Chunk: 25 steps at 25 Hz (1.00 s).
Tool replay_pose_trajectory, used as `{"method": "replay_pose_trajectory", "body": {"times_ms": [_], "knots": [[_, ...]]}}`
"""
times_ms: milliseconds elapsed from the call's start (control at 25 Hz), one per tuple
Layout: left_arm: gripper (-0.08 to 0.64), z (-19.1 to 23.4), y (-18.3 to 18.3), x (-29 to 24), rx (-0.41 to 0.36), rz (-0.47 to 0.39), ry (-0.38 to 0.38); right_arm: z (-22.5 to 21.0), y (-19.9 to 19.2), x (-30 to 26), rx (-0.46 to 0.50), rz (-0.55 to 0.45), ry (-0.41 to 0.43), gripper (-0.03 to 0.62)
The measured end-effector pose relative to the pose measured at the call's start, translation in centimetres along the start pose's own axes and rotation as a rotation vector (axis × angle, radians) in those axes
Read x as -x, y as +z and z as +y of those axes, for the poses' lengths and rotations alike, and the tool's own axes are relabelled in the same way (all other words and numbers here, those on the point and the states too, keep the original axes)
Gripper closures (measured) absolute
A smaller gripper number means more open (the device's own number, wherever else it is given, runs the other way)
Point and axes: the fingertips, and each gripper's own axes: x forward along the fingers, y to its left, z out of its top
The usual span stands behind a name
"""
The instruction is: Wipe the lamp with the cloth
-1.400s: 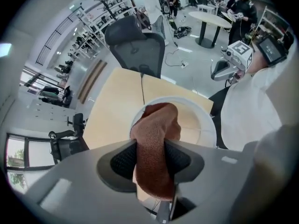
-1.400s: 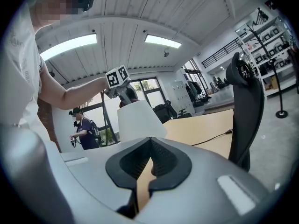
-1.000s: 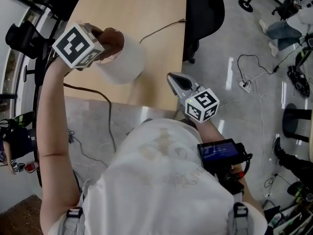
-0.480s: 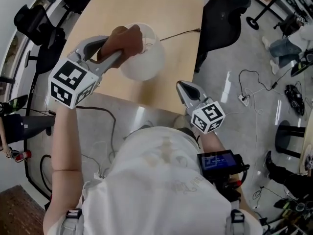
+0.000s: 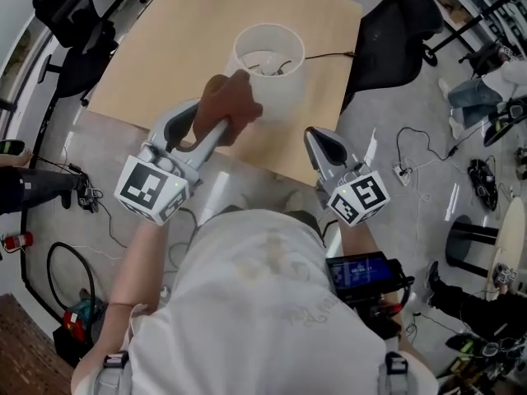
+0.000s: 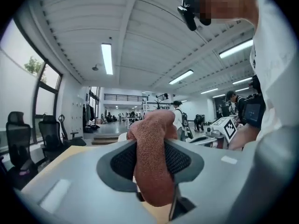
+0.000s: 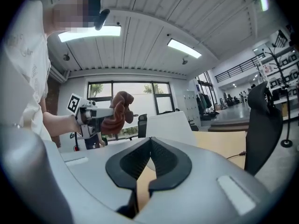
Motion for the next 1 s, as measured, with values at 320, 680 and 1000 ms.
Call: {"method": "replay_pose_trajectory", "body": {"times_ms": [320, 680, 1000], "knots": [[0.397, 2.9, -6.9, 4.9, 0.047, -0.008, 0.107, 5.3, -1.3, -1.2, 0.062, 0.031, 0.068, 0.580], [0.397, 2.4, -10.6, 2.6, 0.082, 0.056, 0.062, 4.6, -0.9, -2.4, 0.055, 0.027, 0.062, 0.580], [0.397, 4.2, -5.3, -3.4, 0.062, 0.072, 0.018, 0.0, 3.7, -2.8, 0.036, 0.011, 0.011, 0.580]]}}
